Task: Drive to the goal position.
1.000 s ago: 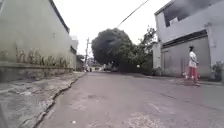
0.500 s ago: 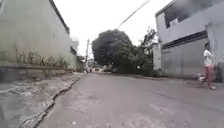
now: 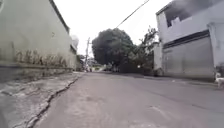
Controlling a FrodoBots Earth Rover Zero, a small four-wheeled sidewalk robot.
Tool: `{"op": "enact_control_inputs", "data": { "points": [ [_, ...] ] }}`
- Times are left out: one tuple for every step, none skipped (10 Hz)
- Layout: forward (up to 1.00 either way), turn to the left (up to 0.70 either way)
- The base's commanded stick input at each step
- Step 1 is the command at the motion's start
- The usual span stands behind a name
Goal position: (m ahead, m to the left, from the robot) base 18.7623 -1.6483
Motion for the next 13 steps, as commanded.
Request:
{"op": "enact_control_inputs", "data": {
  "points": [
    [0.70, 0.00],
    [0.70, -0.01],
    [0.70, -0.02],
    [0.70, -0.01],
    [0.70, 0.00],
    [0.70, -0.19],
    [0.70, -0.35],
    [0.70, -0.35],
    [0.70, -0.35],
    [0.70, -0.35],
    [0.70, -0.34],
    [0.70, -0.10],
    [0.70, 0.00]
  ]
}}
